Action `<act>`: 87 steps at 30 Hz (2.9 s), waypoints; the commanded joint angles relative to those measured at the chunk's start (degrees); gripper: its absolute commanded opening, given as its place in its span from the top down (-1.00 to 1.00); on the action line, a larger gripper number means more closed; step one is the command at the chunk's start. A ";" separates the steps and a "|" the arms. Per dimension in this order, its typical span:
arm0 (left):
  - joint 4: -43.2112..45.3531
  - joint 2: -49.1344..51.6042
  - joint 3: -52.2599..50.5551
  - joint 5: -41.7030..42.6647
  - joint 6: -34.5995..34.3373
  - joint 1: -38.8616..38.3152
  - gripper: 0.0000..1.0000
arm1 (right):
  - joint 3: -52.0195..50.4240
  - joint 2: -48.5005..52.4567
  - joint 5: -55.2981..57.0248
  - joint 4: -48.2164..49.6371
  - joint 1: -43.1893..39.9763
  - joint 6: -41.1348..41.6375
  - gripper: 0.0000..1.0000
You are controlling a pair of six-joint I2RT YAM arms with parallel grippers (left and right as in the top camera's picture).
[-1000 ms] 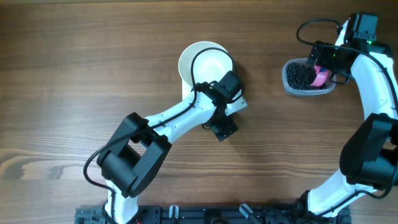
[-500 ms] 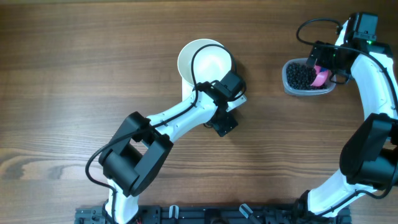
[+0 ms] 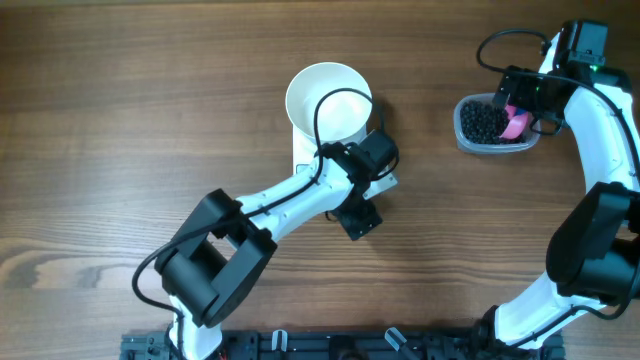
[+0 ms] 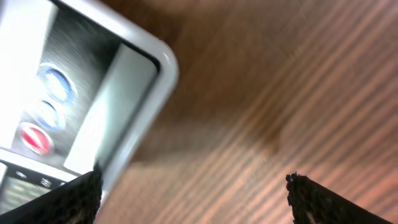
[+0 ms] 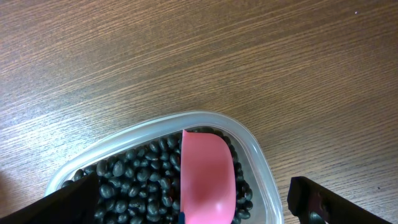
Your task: Scoop item into bowl and weigh 150g on scale
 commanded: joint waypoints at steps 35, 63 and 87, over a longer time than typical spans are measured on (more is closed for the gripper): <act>14.19 -6.29 4.44 4.70 -24.79 59.47 -1.00 | -0.37 1.40 1.05 0.26 0.07 0.20 -1.00; 12.72 1.40 4.33 1.70 -24.76 58.97 -1.00 | -0.39 1.40 1.05 0.24 0.07 0.20 -0.98; -3.61 -3.82 18.27 4.81 -26.67 46.27 -1.00 | -0.37 1.40 1.05 0.26 0.07 0.20 -0.99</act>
